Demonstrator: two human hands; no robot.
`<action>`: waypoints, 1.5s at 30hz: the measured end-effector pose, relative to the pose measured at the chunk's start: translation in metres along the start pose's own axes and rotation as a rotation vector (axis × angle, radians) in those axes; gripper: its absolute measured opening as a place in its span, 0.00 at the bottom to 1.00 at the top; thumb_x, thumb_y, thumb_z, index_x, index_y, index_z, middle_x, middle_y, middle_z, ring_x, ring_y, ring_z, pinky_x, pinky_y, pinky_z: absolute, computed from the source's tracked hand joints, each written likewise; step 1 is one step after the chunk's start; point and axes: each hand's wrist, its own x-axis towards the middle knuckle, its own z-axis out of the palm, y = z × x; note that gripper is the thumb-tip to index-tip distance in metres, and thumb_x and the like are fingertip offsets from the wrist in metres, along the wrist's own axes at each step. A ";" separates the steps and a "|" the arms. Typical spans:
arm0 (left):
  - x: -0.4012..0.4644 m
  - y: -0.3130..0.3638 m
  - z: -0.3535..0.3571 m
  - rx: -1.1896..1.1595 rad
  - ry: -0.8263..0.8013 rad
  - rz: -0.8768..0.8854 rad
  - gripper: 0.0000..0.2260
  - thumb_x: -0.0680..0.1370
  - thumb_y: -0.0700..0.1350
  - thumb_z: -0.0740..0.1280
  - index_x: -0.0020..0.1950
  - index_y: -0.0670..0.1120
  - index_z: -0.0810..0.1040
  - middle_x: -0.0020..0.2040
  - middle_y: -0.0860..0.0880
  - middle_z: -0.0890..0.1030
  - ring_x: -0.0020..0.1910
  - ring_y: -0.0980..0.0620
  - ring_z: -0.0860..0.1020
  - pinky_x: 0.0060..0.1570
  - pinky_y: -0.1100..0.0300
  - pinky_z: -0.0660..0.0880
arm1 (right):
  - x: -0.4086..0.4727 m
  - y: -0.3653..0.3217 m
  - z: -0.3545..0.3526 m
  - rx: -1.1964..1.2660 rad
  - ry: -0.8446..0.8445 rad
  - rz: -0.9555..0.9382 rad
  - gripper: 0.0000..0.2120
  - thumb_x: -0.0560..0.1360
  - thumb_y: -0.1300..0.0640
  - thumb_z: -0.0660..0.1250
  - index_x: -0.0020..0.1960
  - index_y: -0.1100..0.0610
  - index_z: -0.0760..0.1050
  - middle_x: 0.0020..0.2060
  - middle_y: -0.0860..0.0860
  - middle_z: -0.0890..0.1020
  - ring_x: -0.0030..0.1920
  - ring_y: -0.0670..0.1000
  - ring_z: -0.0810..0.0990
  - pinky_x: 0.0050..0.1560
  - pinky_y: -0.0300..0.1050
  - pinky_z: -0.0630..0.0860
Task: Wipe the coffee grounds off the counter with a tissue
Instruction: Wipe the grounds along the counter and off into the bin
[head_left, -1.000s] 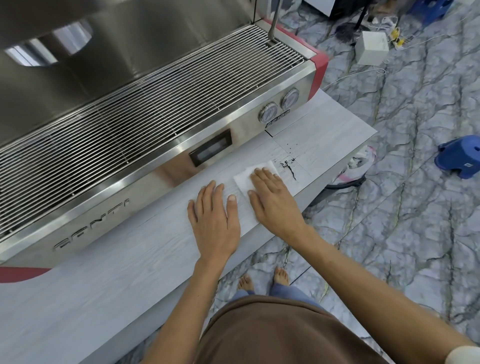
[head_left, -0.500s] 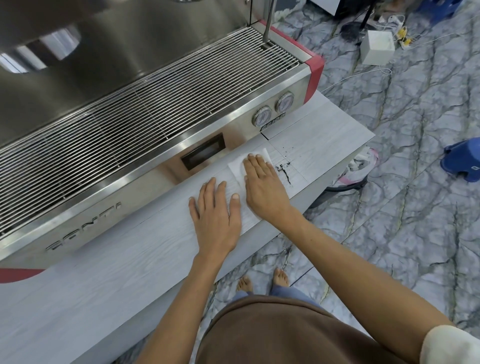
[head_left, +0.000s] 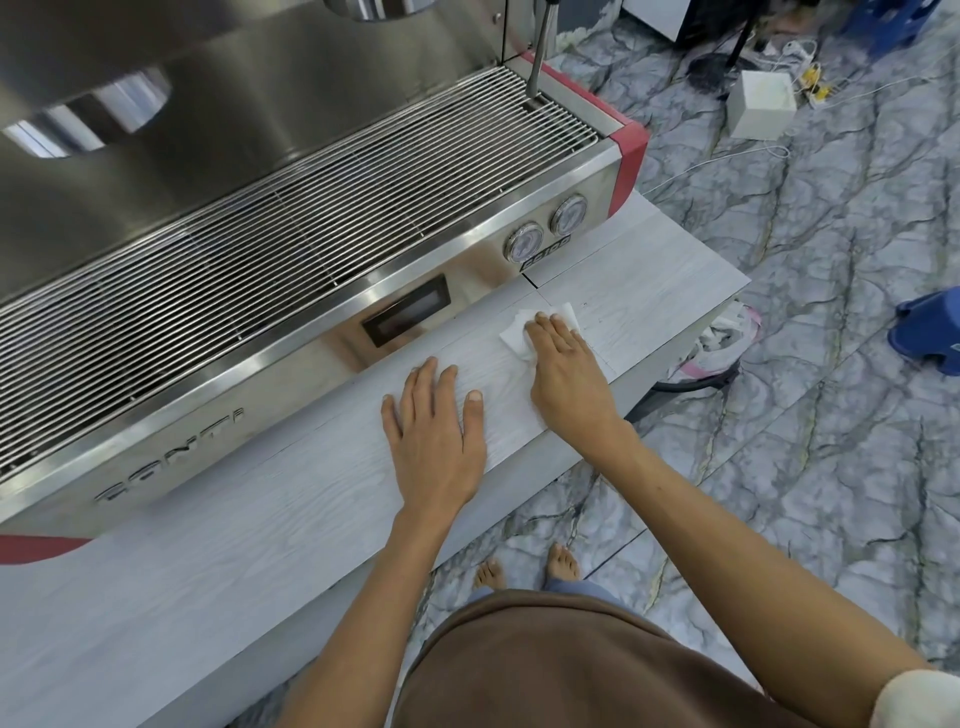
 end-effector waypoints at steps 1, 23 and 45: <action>0.000 0.000 0.000 0.000 0.000 -0.001 0.28 0.82 0.60 0.44 0.78 0.51 0.64 0.80 0.51 0.60 0.80 0.54 0.53 0.78 0.47 0.42 | 0.000 0.002 -0.002 0.022 0.006 0.003 0.24 0.75 0.72 0.54 0.71 0.65 0.65 0.71 0.61 0.67 0.73 0.60 0.62 0.73 0.57 0.59; 0.001 0.001 0.003 -0.014 0.029 -0.012 0.26 0.82 0.58 0.46 0.76 0.51 0.66 0.79 0.52 0.62 0.79 0.54 0.56 0.78 0.46 0.45 | -0.043 -0.005 0.009 -0.019 -0.050 -0.299 0.19 0.80 0.57 0.56 0.69 0.62 0.70 0.69 0.58 0.72 0.71 0.56 0.67 0.72 0.52 0.62; 0.012 0.030 0.017 -0.013 0.006 -0.050 0.28 0.81 0.61 0.44 0.77 0.51 0.65 0.80 0.51 0.59 0.80 0.53 0.51 0.78 0.44 0.41 | -0.002 0.077 -0.029 -0.060 -0.114 -0.277 0.25 0.81 0.47 0.52 0.72 0.59 0.66 0.72 0.54 0.67 0.74 0.51 0.61 0.74 0.48 0.56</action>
